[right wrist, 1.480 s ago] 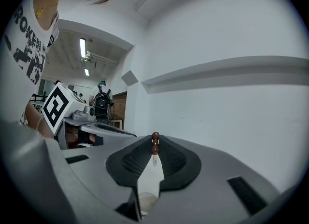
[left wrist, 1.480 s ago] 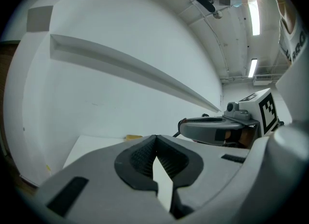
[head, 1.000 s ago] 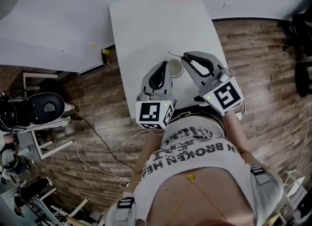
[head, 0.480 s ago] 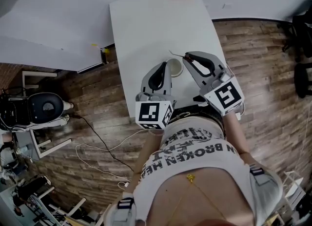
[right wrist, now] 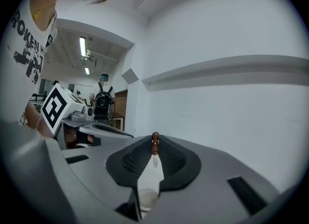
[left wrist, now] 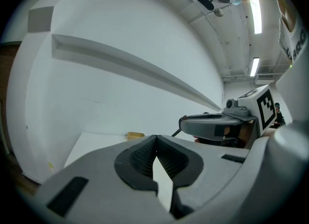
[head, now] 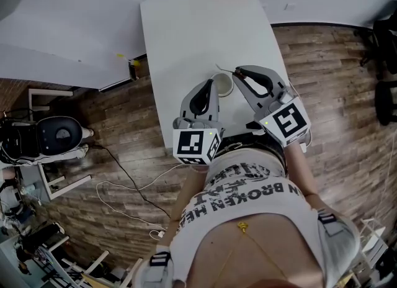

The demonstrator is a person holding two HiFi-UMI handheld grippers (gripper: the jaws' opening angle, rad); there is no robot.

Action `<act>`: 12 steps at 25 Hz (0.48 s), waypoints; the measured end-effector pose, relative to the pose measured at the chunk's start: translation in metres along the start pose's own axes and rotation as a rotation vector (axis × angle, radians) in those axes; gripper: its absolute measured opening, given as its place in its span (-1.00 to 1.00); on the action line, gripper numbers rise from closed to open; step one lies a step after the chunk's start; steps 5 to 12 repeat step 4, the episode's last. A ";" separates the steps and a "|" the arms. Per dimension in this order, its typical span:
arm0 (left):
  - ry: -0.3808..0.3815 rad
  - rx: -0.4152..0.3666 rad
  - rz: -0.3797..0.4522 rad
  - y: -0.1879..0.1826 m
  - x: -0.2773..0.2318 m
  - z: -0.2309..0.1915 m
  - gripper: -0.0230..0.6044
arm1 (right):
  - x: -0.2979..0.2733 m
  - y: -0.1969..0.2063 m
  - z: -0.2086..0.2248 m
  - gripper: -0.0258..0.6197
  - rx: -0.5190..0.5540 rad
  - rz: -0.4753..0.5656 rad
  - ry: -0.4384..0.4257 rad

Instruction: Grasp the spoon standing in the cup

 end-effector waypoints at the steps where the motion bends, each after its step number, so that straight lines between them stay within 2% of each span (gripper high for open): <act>1: -0.001 0.001 0.001 -0.001 0.001 -0.001 -0.93 | -0.001 0.000 0.000 -0.79 -0.002 -0.002 0.000; 12: -0.006 0.003 0.004 -0.002 0.002 -0.003 -0.93 | -0.002 0.000 -0.002 -0.79 0.000 -0.007 -0.004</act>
Point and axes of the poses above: the fingertips, and each gripper's own axes: x backward along the fingers, z to its right, y out of its underside, the point moved 6 cm from there along x, backward along the fingers, and after that the axes turned 4 degrees about x, right-handed, at the moved point
